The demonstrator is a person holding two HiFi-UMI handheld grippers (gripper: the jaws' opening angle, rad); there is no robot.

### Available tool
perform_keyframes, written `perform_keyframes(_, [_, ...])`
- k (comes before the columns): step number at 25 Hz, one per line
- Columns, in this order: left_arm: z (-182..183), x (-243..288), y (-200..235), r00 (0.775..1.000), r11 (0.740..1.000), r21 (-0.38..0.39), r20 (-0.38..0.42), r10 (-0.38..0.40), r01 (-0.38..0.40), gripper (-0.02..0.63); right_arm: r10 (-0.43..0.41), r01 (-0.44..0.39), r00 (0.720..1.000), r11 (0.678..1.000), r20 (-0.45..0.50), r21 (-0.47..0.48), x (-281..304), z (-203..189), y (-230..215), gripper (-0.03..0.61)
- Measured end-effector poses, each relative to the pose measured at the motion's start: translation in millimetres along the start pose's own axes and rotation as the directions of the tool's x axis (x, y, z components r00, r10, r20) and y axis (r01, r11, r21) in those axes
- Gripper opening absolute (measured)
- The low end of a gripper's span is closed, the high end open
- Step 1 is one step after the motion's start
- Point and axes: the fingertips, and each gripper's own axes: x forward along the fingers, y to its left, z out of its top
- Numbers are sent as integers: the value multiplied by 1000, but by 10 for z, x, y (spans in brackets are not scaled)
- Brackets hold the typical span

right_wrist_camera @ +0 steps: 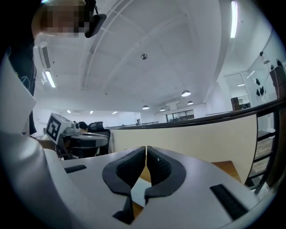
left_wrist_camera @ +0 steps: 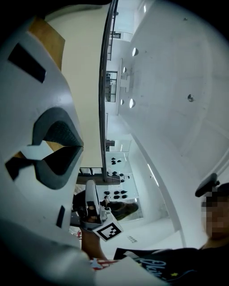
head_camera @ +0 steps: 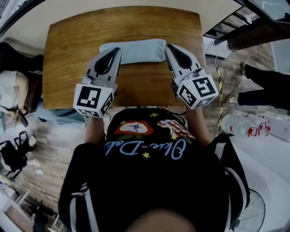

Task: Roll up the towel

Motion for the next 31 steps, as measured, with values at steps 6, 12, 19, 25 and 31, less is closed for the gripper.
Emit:
perform_keyframes(6, [23,-8,7,1000,1000,8,0,9,-9,6,-3,3,1000,1000,0,5,-12,5,-6,2])
perform_keyframes(12, [-37,3,-64,1000,1000,26,-12,7,-7,6,-1,1,1000,1000,-8,-4,-44,-14,-8,0])
perform_keyframes(19, [-80,9,-29,1000,1000,27,-25,8,-8,6,1,-1,1000,1000,-20,-3,16,-40,13,0])
perform_keyframes(25, [-71,-29,-27,1000,999,35,-25,5,-4,6,-3,3,1000,1000,-20,0,-8,-17,60,0])
perform_keyframes(31, [-98,9,-11,1000,1000,23,-20,3,-3,6,-6,6,1000,1000,-23,-4,0,-52,29,0])
